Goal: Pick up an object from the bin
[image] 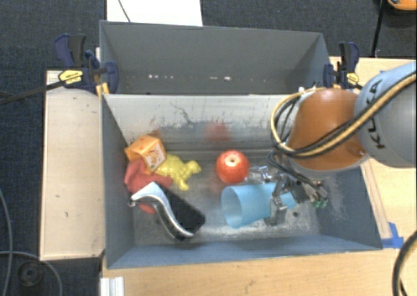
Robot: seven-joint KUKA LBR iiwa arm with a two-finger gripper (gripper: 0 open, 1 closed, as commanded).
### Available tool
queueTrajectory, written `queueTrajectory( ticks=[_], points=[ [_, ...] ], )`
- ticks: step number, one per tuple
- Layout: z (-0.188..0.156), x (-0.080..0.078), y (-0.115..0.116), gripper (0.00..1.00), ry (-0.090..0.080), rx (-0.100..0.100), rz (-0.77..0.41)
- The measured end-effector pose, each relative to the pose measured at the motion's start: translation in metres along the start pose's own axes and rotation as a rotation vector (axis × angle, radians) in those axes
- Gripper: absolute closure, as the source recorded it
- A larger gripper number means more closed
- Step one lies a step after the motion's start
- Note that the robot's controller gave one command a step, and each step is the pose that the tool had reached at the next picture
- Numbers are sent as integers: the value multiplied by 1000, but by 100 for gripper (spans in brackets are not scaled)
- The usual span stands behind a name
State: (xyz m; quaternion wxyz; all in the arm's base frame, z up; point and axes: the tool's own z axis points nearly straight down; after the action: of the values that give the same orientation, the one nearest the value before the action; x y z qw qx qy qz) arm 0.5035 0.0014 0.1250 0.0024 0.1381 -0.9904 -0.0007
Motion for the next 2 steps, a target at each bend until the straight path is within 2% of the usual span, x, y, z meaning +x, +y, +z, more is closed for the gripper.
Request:
queueTrajectory(
  ticks=[1,2],
  points=[
    [-14,-11,-5,100,-20,6,18],
    [-40,2,-6,100,2,-1,19]
  ],
)
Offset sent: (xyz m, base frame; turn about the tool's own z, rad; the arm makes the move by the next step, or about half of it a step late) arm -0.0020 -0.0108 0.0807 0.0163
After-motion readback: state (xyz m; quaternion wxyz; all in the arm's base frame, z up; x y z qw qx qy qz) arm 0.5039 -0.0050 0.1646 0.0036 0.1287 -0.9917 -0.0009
